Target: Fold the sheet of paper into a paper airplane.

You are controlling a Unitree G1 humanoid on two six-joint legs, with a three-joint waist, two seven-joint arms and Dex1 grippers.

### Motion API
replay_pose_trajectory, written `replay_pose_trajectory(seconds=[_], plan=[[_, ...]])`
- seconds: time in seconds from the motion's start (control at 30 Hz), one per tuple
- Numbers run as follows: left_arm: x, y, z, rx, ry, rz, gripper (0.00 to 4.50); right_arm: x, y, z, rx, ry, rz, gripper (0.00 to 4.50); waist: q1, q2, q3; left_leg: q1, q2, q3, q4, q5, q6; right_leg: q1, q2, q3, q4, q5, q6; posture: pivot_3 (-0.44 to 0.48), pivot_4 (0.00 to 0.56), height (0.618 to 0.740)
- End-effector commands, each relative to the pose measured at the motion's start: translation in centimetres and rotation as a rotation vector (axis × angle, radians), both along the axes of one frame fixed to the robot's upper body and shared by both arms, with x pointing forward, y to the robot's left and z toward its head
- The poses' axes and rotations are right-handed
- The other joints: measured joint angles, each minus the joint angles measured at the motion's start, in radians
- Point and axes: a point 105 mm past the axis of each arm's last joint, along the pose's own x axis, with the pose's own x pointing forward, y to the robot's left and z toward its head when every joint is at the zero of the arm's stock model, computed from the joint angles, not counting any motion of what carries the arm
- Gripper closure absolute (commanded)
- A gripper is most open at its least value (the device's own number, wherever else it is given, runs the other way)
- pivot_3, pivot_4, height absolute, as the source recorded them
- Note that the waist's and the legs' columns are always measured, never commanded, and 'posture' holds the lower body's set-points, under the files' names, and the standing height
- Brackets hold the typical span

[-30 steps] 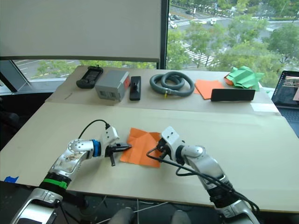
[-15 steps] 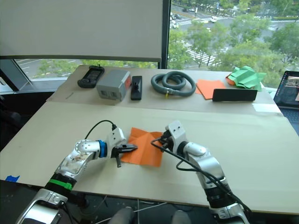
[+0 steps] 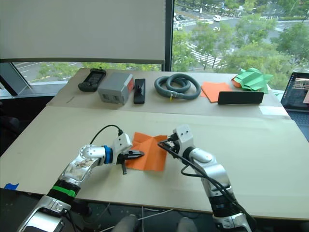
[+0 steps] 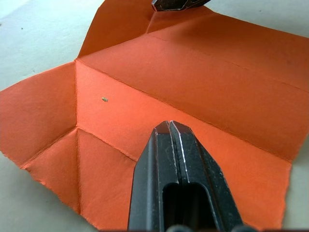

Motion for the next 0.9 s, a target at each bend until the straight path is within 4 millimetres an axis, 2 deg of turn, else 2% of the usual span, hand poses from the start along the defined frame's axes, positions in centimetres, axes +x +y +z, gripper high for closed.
replay_pose_trajectory(seconds=[0.03,0.07,0.2,0.37,0.6,0.77,0.9], plan=[[-0.3,0.3,-0.6,0.034,0.017,-0.005,4.5,0.0,0.5,1.4,0.019,-0.061,0.019,4.07,0.0,0.0,0.0,0.0,0.0,0.0,0.0,0.0,0.0,0.0,0.0,0.0,0.0,0.0,0.0,0.0,0.15,0.702],[-0.3,0.3,-0.6,0.035,0.018,-0.005,4.5,0.0,0.5,1.4,0.016,-0.067,0.02,4.43,0.0,0.0,0.0,0.0,0.0,0.0,0.0,0.0,0.0,0.0,0.0,0.0,0.0,0.0,0.0,0.0,0.15,0.702],[-0.3,0.4,-0.6,0.038,0.02,-0.007,4.5,0.0,0.9,1.8,-0.011,-0.106,0.04,4.47,0.0,0.0,0.0,0.0,0.0,0.0,0.0,0.0,0.0,0.0,0.0,0.0,0.0,0.0,0.0,0.0,0.15,0.702],[-0.3,0.5,-0.6,0.037,0.025,-0.003,4.5,-1.4,2.6,2.6,-0.149,-0.254,0.174,4.47,0.0,0.0,0.0,0.0,0.0,0.0,0.0,0.0,0.0,0.0,0.0,0.0,0.0,0.0,-0.001,0.0,0.15,0.702],[-0.2,0.7,-0.5,0.043,0.026,0.003,4.5,-2.1,3.4,0.2,-0.495,-0.385,0.295,4.47,-0.001,0.0,0.0,0.0,0.0,0.0,0.0,0.0,0.0,0.0,0.0,0.0,0.0,-0.002,-0.004,0.0,0.15,0.702],[0.5,0.7,0.6,0.021,0.013,0.011,4.5,-2.4,3.9,-0.9,-0.549,-0.362,0.33,4.47,-0.003,-0.001,0.0,0.0,0.0,0.0,0.0,0.0,0.0,0.0,0.0,0.0,0.0,-0.002,-0.003,0.0,0.15,0.702],[1.8,0.0,2.8,-0.044,-0.003,0.009,4.5,-2.4,4.0,-1.3,-0.547,-0.33,0.325,4.47,-0.002,-0.003,0.001,0.0,0.0,0.0,0.0,0.0,0.0,0.0,0.0,0.0,0.0,0.0,0.0,0.0,0.15,0.702]])
